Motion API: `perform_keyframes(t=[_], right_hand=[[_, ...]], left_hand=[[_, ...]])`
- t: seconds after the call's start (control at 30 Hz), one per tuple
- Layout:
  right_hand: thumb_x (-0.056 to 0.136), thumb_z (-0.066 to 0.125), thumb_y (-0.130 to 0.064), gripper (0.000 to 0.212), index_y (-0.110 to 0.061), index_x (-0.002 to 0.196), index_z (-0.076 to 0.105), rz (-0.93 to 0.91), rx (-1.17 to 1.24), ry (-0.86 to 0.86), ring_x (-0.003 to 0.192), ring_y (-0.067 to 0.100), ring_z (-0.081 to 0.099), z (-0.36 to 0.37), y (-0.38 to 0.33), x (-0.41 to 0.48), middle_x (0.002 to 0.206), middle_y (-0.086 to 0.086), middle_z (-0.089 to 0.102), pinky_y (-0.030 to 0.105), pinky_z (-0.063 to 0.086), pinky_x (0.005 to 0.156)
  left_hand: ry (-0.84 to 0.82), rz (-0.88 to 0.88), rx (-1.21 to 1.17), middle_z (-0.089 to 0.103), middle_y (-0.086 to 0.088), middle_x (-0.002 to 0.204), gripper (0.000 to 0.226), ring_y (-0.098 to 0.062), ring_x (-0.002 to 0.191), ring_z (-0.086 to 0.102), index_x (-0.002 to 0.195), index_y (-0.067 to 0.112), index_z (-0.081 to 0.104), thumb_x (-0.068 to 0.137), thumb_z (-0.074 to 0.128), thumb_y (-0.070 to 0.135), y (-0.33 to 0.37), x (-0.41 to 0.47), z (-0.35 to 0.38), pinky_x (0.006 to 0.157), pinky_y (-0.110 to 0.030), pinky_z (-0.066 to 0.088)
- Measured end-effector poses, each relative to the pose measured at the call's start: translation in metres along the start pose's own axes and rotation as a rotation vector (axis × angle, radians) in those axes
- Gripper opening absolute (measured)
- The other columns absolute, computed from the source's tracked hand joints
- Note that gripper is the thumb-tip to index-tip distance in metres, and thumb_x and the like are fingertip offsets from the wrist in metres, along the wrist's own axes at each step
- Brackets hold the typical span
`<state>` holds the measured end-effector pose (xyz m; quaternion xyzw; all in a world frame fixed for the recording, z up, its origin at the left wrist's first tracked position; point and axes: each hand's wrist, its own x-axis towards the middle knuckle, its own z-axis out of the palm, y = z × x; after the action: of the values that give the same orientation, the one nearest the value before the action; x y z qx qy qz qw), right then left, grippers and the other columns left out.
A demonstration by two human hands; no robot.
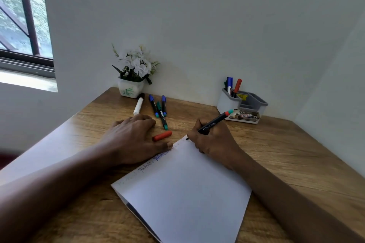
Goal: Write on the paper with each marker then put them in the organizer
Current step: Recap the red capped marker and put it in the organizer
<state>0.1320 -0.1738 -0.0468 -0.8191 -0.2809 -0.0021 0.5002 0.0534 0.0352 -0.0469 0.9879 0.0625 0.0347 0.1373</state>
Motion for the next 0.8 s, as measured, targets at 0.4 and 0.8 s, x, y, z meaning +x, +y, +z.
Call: perform_keyframes(t=[0.4,0.8], right_hand=[[0.086,0.072,-0.009,0.020,-0.010,0.069,0.060,0.054,0.007,0.015,0.048,0.010,0.054,0.0013,-0.0063,-0.0035,0.055,0.002,0.061,0.023,0.046,0.049],[0.083,0.074,-0.010,0.014,-0.006,0.074,0.064,0.151,0.085,0.141,0.044,0.011,0.055,0.0029,-0.0021,-0.0007,0.058,0.007,0.064,0.022,0.045,0.044]], left_hand=[[0.007,0.011,-0.018,0.034,0.003,0.160,0.094,-0.019,0.142,0.038,0.149,0.028,0.040,0.077,0.046,0.087,-0.0012,0.0016,0.0000,0.116,-0.048,0.033],[0.027,0.002,-0.010,0.036,0.003,0.159,0.090,-0.020,0.140,0.041,0.149,0.027,0.042,0.079,0.049,0.083,0.0000,0.0021,0.0013,0.114,-0.048,0.037]])
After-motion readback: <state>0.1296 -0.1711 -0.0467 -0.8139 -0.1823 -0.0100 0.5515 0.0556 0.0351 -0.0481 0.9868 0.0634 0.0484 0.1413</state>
